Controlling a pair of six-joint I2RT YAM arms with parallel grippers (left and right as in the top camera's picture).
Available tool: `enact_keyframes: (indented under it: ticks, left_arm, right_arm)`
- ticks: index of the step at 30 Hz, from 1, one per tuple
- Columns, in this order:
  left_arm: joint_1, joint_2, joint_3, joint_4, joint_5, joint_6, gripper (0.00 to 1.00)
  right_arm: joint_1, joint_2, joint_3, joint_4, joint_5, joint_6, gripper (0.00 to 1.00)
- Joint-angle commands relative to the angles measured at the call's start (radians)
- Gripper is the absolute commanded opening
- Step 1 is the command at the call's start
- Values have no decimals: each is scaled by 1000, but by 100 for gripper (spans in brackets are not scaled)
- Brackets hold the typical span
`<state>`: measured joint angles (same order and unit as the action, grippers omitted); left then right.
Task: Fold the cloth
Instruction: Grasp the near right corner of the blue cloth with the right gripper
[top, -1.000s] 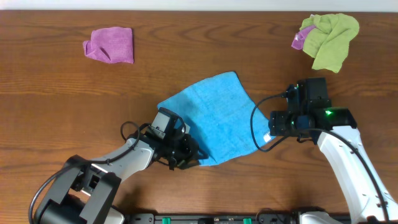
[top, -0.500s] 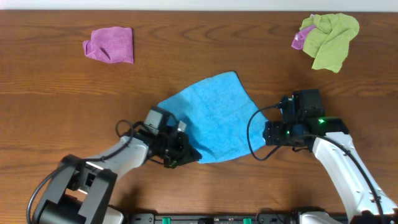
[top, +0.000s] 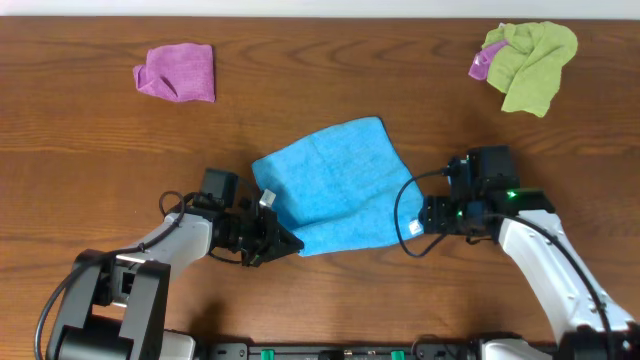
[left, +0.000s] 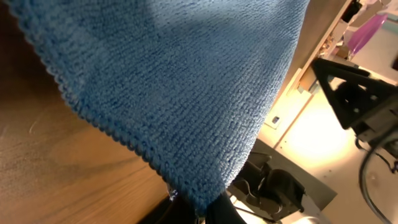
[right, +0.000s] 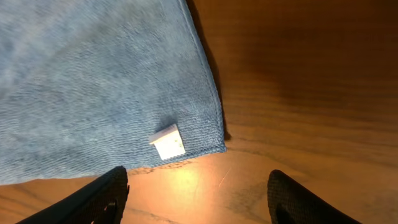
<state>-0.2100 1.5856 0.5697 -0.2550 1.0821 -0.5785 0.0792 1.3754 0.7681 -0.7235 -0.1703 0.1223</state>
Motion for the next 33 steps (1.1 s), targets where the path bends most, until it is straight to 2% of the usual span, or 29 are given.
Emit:
enact_keyframes:
  ticks: [1, 20, 28, 33]
  left_arm:
    - [5, -4, 0, -4, 19, 33, 6]
    - [5, -4, 0, -5, 46, 32, 6]
    - [5, -4, 0, -5, 64, 32, 6]
    - [5, -4, 0, -6, 66, 24, 6]
  right_arm:
    - [-9, 24, -20, 2, -14, 31, 72]
    - [-9, 121, -105, 190, -76, 81, 69]
    - [-9, 174, -105, 246, -111, 99, 64]
    - [-9, 211, -105, 269, -111, 102, 54]
